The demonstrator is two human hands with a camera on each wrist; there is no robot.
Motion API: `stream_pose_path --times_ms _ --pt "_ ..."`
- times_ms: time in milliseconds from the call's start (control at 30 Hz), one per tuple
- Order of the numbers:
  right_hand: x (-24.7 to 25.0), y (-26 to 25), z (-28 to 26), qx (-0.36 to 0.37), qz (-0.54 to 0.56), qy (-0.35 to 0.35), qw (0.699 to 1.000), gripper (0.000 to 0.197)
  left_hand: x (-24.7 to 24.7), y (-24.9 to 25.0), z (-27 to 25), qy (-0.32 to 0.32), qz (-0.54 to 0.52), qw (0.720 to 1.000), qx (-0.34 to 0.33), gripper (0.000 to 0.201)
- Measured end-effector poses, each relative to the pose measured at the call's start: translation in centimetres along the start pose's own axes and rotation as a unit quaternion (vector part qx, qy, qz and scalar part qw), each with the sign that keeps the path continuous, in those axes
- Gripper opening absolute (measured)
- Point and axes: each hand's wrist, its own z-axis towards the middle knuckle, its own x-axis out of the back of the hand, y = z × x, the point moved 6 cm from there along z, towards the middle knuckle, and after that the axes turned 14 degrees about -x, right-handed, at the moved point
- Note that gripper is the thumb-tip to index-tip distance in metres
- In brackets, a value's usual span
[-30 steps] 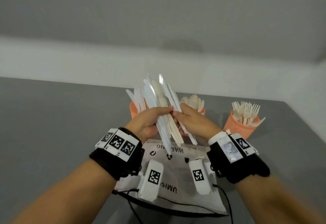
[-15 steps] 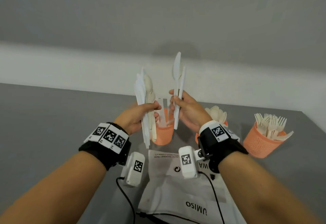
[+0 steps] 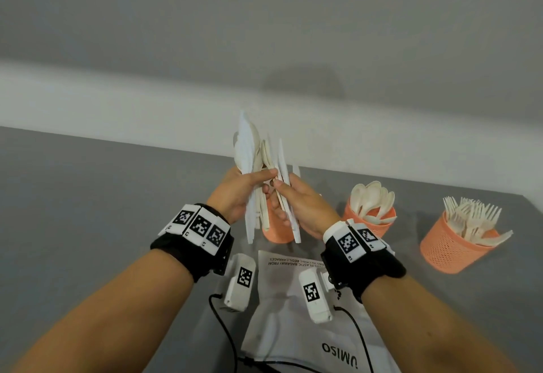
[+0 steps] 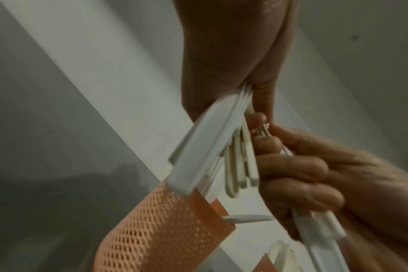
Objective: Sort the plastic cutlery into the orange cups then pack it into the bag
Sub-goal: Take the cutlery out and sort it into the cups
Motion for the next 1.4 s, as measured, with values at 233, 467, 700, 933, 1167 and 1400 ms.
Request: stream_pose_path --times_ms 233,467,700,933,1167,1400 --pt "-0.4 -0.6 0.3 -0.004 -0.039 0.006 0.999 0.023 0.6 0.4 0.1 0.033 0.031 0.998 -0.043 0.007" --pt "0.7 -1.1 0.8 0.008 -0.103 0.072 0.992 0.02 1.0 -0.3 0.4 0.044 0.019 0.998 -0.034 0.004" --pt "4.4 -5.0 1.0 0.146 0.014 0.209 0.967 0.018 2.5 -1.5 0.4 0.077 -0.075 0.993 0.04 0.005" --pt "3.5 -0.4 3.4 0.03 -0.108 0.203 0.973 0.016 1.9 -1.7 -0.2 -0.004 -0.128 0.99 0.051 0.017" --pt "2.7 -3.7 1.1 0.194 -0.215 0.279 0.916 0.038 1.4 -1.6 -0.6 -0.009 -0.144 0.988 0.062 0.02" --pt "-3.0 -2.9 -0.5 0.209 -0.384 0.12 0.892 0.015 1.7 -1.8 -0.5 0.035 -0.078 0.994 0.06 0.009"
